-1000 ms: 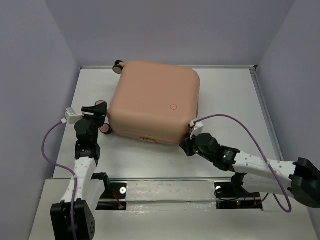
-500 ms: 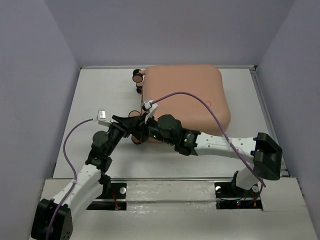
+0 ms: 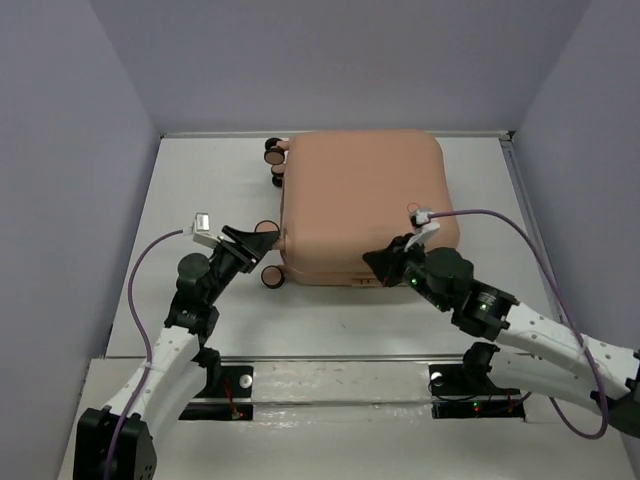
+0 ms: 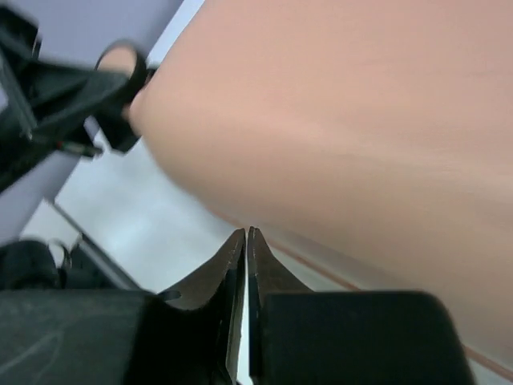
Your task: Pack the luggage
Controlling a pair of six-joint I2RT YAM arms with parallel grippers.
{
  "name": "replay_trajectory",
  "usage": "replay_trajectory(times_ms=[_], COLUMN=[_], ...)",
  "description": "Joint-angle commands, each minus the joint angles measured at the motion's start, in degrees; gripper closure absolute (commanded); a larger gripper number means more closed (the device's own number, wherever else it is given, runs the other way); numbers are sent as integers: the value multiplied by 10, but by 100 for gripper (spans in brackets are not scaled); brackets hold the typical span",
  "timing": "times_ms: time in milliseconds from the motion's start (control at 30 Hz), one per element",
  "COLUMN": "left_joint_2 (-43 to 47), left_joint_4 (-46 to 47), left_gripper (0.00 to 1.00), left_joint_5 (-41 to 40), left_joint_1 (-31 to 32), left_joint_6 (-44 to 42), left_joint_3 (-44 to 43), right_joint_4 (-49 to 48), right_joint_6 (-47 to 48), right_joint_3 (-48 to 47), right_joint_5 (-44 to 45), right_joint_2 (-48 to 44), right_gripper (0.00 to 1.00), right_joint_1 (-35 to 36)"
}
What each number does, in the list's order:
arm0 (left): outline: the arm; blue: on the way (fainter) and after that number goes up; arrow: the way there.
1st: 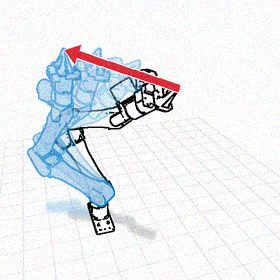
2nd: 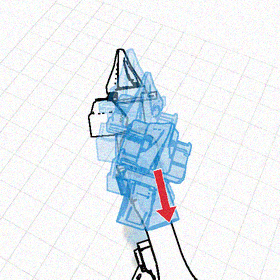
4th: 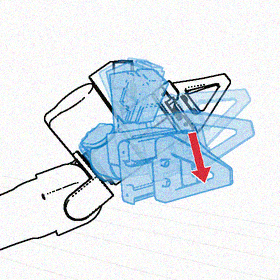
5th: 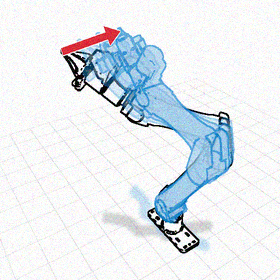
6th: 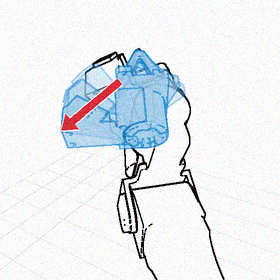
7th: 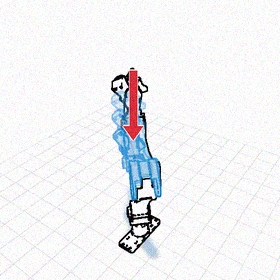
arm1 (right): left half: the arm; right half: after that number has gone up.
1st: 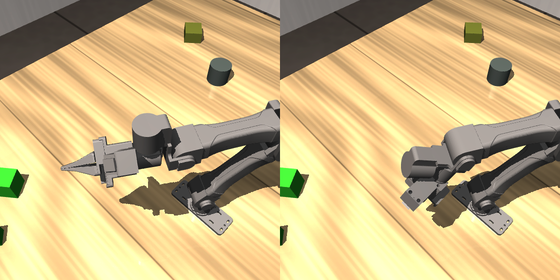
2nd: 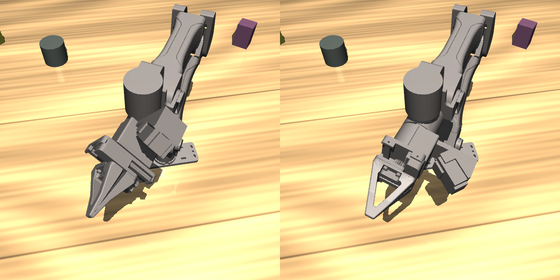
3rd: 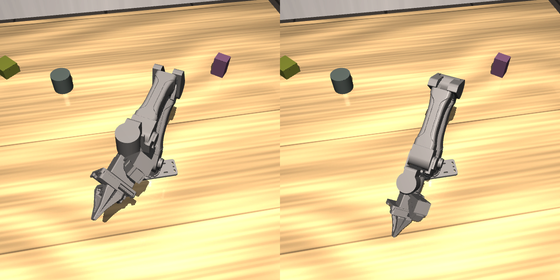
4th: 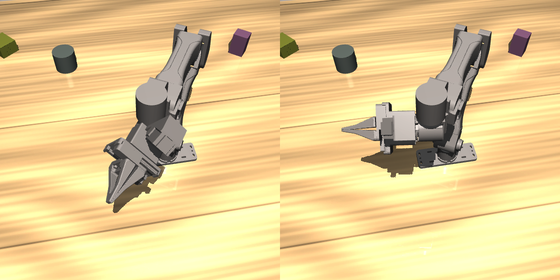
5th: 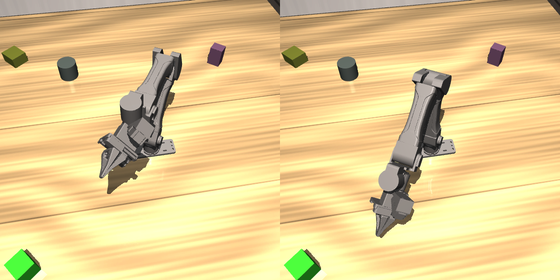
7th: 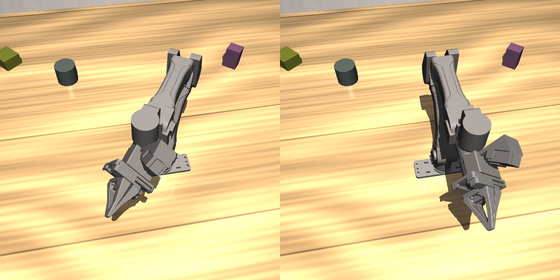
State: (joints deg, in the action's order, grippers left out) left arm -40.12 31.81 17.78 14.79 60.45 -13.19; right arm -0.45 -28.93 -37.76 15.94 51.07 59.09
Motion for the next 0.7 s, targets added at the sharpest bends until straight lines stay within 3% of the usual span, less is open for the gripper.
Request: replay_trajectory(times_ms=[0, 33, 100, 300, 500, 567, 667], left_joint_2=[-16, -19, -29, -53, -73, -70, -63], left_joint_4=[-46, -47, -49, -26, 8, 15, 11], left_gripper=[94, 94, 94, 94, 94, 94, 94], left_joint_5=[-17, -11, 8, 37, 67, 75, 81], left_joint_1=[-63, -74, -100, -140, -162, -161, -161], left_joint_6=[-117, -117, -128, -119, -85, -82, -87], left_joint_3=[-27, -30, -39, -48, -47, -46, -42], right_joint_4=[118, 147, 217, 303, 238, 166, 81], right_joint_6=[-23, -23, -16, -25, 7, 13, 26], right_joint_3=[-20, -34, -60, -68, -87, -81, -98], right_joint_5=[75, 106, 155, 177, 5, -128, -201], right_joint_2=[-89, -98, -120, -160, -52, 2, 56], right_gripper=[81, 75, 47, 6, 0, 0, 1], right_joint_1=[-78, -90, -130, -247, -296, -304, -304])
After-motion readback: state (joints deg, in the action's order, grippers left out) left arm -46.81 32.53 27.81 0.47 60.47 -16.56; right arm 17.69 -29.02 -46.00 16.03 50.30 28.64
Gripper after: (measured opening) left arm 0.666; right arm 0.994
